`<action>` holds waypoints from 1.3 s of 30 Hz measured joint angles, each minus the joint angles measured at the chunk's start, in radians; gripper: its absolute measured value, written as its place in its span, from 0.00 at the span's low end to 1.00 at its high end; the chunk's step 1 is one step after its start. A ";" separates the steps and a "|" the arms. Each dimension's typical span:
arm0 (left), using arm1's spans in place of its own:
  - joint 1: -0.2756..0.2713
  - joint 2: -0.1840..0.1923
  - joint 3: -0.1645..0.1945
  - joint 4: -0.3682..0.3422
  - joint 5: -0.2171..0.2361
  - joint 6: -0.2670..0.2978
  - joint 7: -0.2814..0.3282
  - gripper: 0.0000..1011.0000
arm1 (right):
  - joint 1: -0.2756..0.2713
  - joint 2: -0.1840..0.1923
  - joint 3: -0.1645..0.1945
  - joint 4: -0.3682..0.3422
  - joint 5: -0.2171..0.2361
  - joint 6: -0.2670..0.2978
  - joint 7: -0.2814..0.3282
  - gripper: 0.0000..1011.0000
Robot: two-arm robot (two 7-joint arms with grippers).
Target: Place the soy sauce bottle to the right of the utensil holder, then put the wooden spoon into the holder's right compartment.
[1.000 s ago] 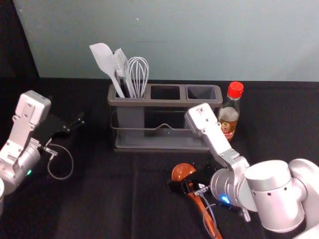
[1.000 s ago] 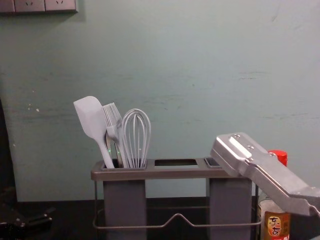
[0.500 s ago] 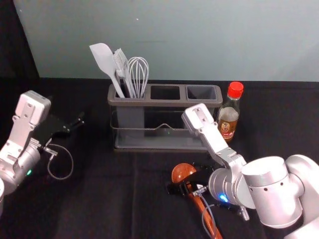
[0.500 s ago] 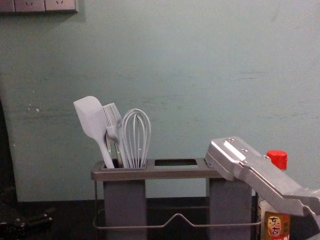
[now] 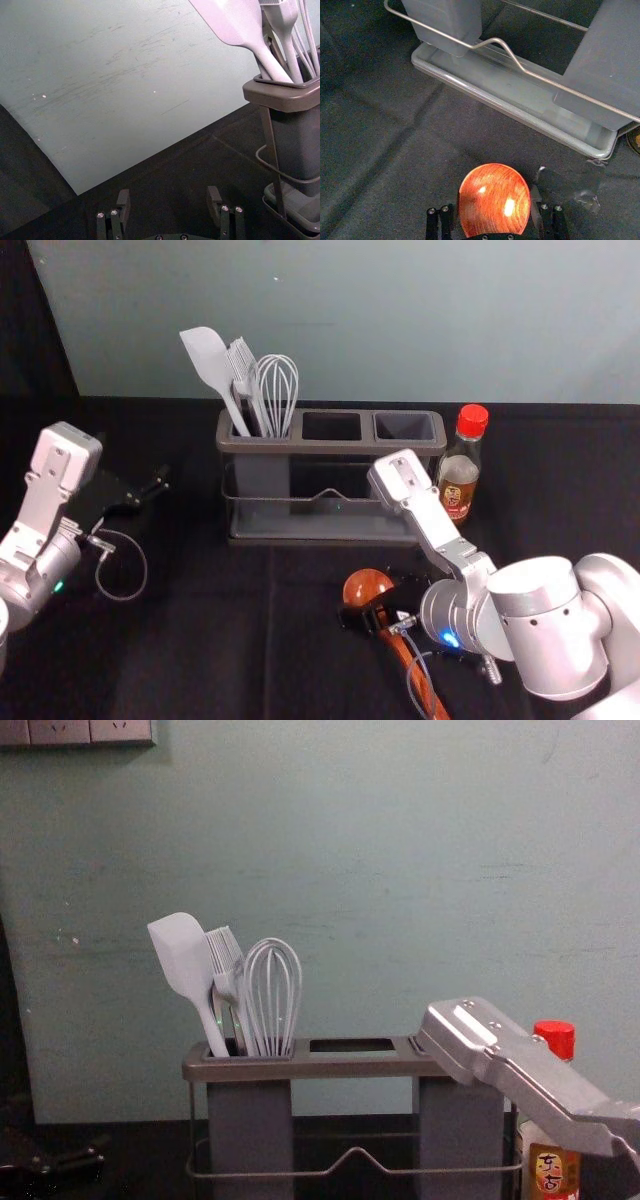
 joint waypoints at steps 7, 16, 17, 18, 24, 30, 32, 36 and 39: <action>0.000 0.000 0.000 0.000 0.000 0.000 0.000 0.99 | -0.027 0.007 0.021 -0.048 -0.010 -0.017 0.008 0.83; 0.000 0.000 0.000 0.000 0.000 0.000 0.000 0.99 | -0.129 0.043 0.073 -0.175 -0.013 -0.136 0.029 0.83; 0.000 0.000 0.000 0.000 0.000 0.000 0.000 0.99 | -0.144 0.047 0.078 -0.187 -0.014 -0.159 0.029 0.83; 0.000 0.000 0.000 0.000 0.000 0.000 0.000 0.99 | -0.177 0.055 0.091 -0.209 -0.015 -0.221 0.031 0.83; 0.000 0.000 0.000 0.000 0.000 0.000 0.000 0.99 | -0.298 0.082 0.156 -0.253 -0.006 -0.484 0.056 0.83; 0.000 0.000 0.000 0.000 0.000 0.000 0.000 0.99 | -0.344 0.096 0.203 -0.257 0.033 -0.627 0.094 0.83; 0.000 0.000 0.000 0.000 0.000 0.000 0.000 0.99 | -0.349 0.099 0.214 -0.256 0.045 -0.646 0.098 0.83; 0.000 0.000 0.000 0.000 0.000 0.000 0.000 0.99 | -0.345 0.104 0.218 -0.249 0.053 -0.642 0.097 0.83; 0.000 0.000 0.000 0.000 0.000 0.000 0.000 0.99 | -0.345 0.104 0.219 -0.248 0.054 -0.640 0.096 0.83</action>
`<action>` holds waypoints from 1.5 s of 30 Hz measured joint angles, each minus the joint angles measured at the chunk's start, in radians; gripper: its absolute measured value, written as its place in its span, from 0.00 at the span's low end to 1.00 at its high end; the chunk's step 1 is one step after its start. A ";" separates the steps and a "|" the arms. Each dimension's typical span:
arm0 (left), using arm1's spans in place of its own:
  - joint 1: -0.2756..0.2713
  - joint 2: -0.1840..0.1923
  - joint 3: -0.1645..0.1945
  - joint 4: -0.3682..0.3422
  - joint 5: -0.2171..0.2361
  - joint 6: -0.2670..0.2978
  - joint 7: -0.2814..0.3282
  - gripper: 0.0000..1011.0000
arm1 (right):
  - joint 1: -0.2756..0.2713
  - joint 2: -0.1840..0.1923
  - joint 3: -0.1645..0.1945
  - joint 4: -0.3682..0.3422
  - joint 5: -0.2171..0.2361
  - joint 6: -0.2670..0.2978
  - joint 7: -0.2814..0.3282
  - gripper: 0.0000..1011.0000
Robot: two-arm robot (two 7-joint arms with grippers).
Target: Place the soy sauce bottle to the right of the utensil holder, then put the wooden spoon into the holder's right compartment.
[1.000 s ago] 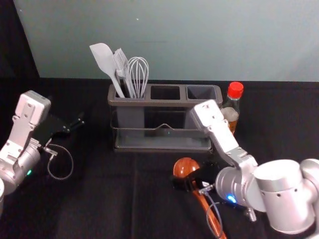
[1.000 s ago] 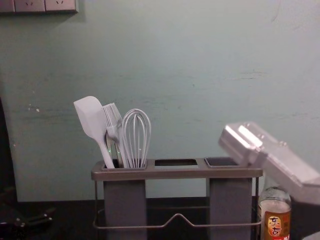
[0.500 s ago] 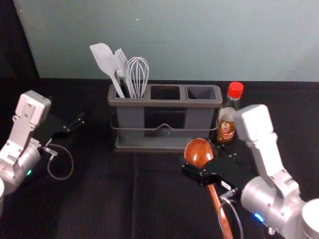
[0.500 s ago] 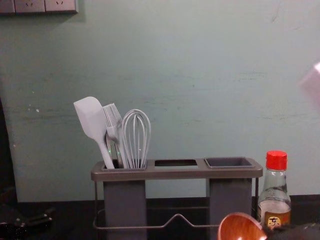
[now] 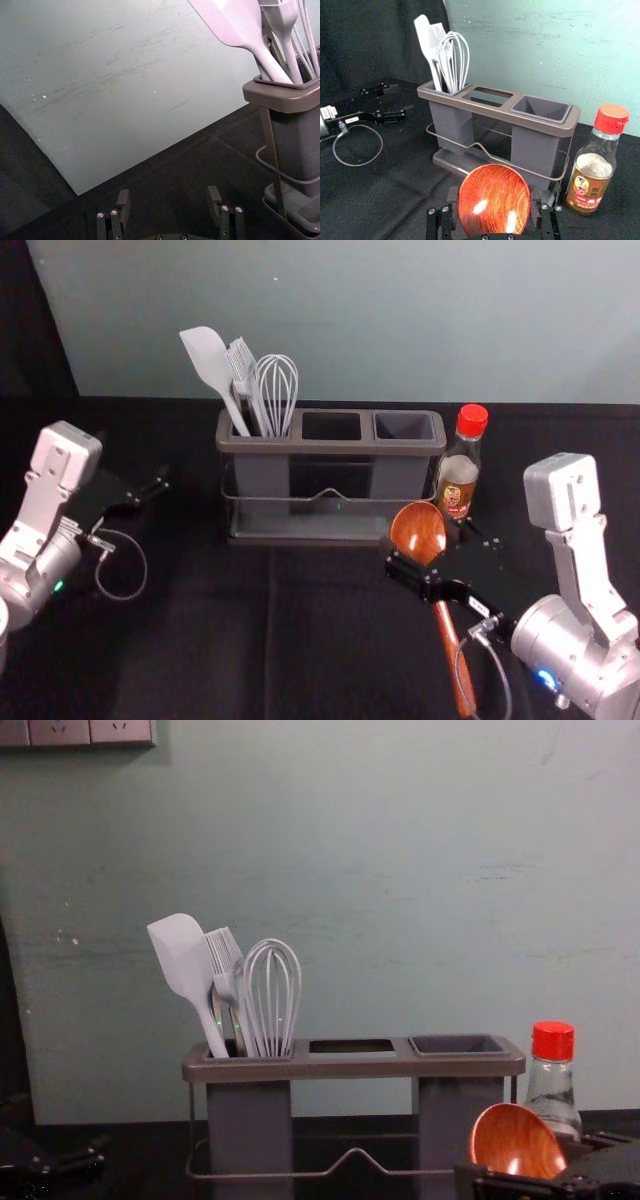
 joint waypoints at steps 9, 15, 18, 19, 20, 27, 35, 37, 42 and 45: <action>0.000 0.000 0.000 0.000 0.000 0.000 0.000 0.99 | -0.002 -0.001 0.000 -0.001 0.000 -0.003 0.000 0.83; 0.000 0.000 0.000 0.000 0.000 0.000 0.000 0.99 | -0.002 -0.001 0.000 -0.002 0.000 -0.005 0.000 0.83; 0.000 0.000 0.000 0.000 0.000 0.000 0.000 0.99 | -0.008 -0.003 0.008 -0.002 0.014 -0.018 -0.001 0.83; 0.000 0.000 0.000 0.000 0.000 0.000 0.000 0.99 | -0.012 -0.003 0.011 -0.004 0.019 -0.026 -0.001 0.83; 0.000 0.000 0.000 0.000 0.000 0.000 0.000 0.99 | -0.017 -0.005 0.015 -0.010 0.024 -0.035 -0.002 0.83; 0.000 0.000 0.000 0.000 0.000 0.000 0.000 0.99 | -0.062 -0.012 0.046 -0.093 0.052 -0.158 -0.025 0.83; 0.000 0.000 0.000 0.000 0.000 0.000 0.000 0.99 | -0.084 -0.038 0.068 -0.098 0.055 -0.443 -0.023 0.83; 0.000 0.000 0.000 0.000 0.000 0.000 0.000 0.99 | -0.081 -0.045 0.073 -0.086 0.062 -0.497 -0.017 0.83; 0.000 0.000 0.000 0.000 0.000 0.000 0.000 0.99 | -0.037 -0.071 0.086 -0.029 0.084 -0.636 0.011 0.83; 0.000 0.000 0.000 0.000 0.000 0.000 0.000 0.99 | -0.002 -0.084 0.089 0.005 0.092 -0.680 0.024 0.83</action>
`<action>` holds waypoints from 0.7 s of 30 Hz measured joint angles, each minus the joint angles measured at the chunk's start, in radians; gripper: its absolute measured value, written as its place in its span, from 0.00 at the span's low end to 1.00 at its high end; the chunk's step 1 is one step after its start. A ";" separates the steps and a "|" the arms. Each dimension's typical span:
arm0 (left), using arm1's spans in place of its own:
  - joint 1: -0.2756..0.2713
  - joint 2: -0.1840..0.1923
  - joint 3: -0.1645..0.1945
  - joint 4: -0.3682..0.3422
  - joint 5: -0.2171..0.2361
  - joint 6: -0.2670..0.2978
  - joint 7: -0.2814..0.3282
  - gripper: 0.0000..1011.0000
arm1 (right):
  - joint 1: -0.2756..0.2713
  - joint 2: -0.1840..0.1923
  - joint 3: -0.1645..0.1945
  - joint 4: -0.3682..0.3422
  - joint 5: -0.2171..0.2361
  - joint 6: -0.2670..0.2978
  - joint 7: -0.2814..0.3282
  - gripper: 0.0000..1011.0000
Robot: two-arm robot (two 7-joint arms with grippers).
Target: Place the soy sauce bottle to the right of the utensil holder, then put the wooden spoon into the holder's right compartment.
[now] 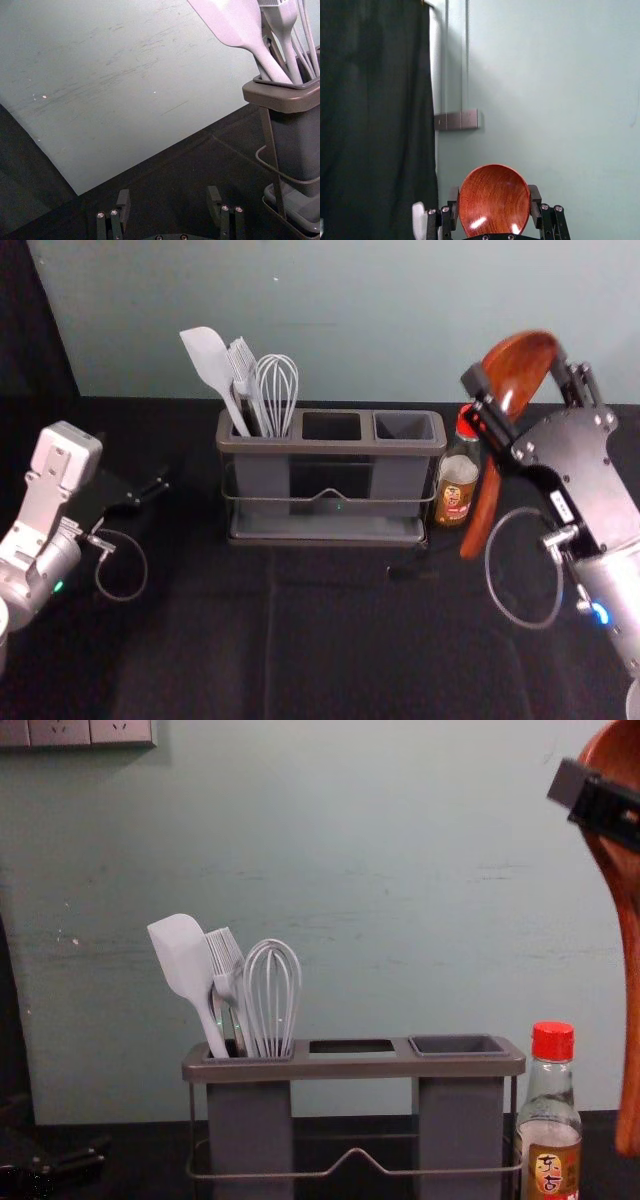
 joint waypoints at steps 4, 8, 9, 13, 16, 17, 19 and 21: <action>0.000 0.000 0.000 0.000 0.000 0.000 0.000 0.99 | 0.045 -0.012 0.000 0.030 0.003 -0.022 0.010 0.83; 0.000 0.000 0.000 0.000 0.000 0.000 0.000 0.99 | 0.088 -0.020 -0.002 0.055 -0.003 -0.031 0.016 0.83; 0.000 0.000 0.000 0.000 0.000 0.000 0.000 0.99 | 0.096 -0.021 -0.003 0.062 -0.006 -0.033 0.017 0.83; 0.000 0.000 0.000 0.000 0.000 0.000 0.000 0.99 | 0.155 -0.028 -0.016 0.114 -0.024 -0.054 0.030 0.83; 0.000 0.000 0.000 0.000 0.000 0.000 0.000 0.99 | 0.199 -0.032 -0.026 0.153 -0.025 -0.064 0.043 0.83; 0.000 0.000 0.000 0.000 0.000 0.000 0.000 0.99 | 0.209 -0.034 -0.028 0.162 -0.024 -0.064 0.045 0.83; 0.000 0.000 0.000 0.000 0.000 0.000 0.000 0.99 | 0.236 -0.038 -0.034 0.187 -0.020 -0.066 0.051 0.83; 0.000 0.000 0.000 0.000 0.000 0.000 0.000 0.99 | 0.258 -0.042 -0.037 0.207 -0.016 -0.066 0.054 0.83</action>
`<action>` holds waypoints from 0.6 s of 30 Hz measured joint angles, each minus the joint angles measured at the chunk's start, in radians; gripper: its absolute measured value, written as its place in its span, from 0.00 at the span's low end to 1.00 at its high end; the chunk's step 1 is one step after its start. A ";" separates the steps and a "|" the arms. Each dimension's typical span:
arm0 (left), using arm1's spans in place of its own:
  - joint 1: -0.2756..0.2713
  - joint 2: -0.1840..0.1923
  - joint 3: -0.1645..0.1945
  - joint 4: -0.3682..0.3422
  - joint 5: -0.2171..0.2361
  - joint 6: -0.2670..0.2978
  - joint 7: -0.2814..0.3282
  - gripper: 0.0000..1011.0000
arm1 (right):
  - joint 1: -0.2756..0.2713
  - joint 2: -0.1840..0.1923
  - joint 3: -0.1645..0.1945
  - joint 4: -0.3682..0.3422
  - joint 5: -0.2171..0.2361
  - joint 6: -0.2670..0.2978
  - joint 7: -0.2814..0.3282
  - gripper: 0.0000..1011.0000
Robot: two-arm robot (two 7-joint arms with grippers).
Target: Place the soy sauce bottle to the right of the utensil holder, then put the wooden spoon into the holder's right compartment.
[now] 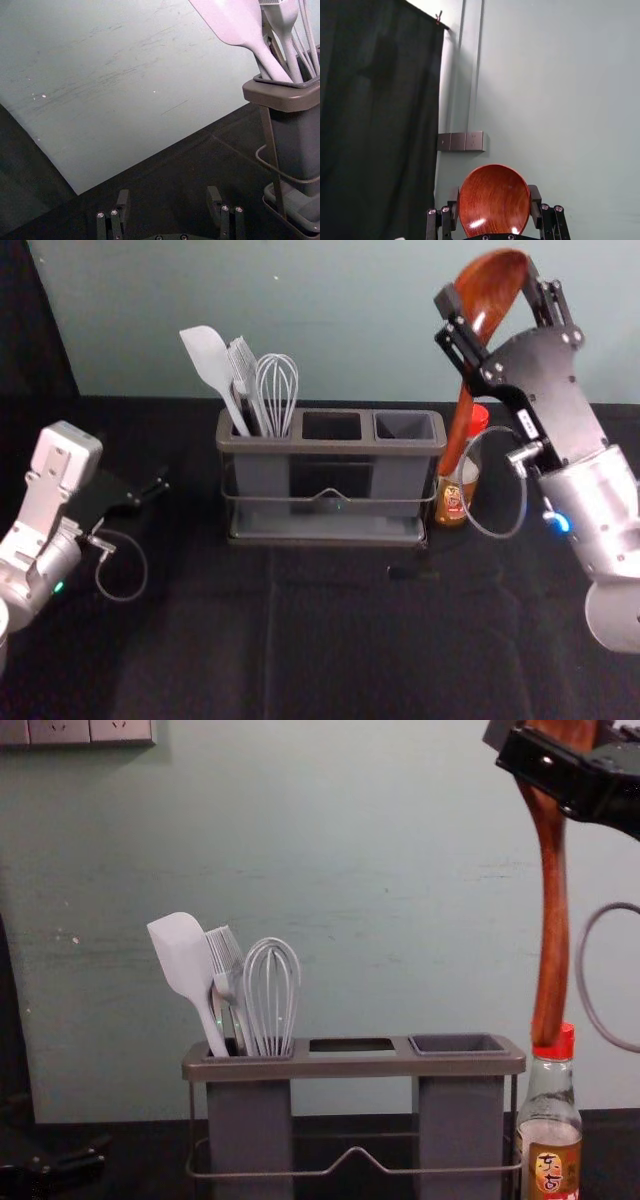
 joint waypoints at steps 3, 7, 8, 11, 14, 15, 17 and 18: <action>0.000 0.000 0.000 0.000 0.000 0.000 0.000 0.99 | 0.032 -0.007 -0.007 0.033 0.000 -0.003 0.003 0.83; 0.000 0.000 0.000 0.000 0.000 0.000 0.000 0.99 | 0.068 -0.015 -0.014 0.073 -0.001 -0.004 0.003 0.83; 0.000 0.000 0.000 0.000 0.000 0.000 0.000 0.99 | 0.082 -0.018 -0.017 0.089 -0.002 -0.005 0.003 0.83; 0.000 0.000 0.000 0.000 0.000 0.000 0.000 0.99 | 0.105 -0.023 -0.021 0.117 -0.007 -0.008 0.003 0.83; 0.000 0.000 0.000 0.000 0.000 0.000 0.000 0.99 | 0.145 -0.034 -0.026 0.160 -0.013 -0.015 0.003 0.83; 0.000 0.000 0.000 0.000 0.000 0.000 0.000 0.99 | 0.153 -0.037 -0.027 0.171 -0.012 -0.017 0.003 0.83; 0.000 0.000 0.000 0.000 0.000 0.000 0.000 0.99 | 0.168 -0.041 -0.029 0.189 -0.015 -0.022 0.004 0.83; 0.000 0.000 0.000 0.000 0.000 0.000 0.000 0.99 | 0.184 -0.044 -0.030 0.208 -0.018 -0.028 0.004 0.83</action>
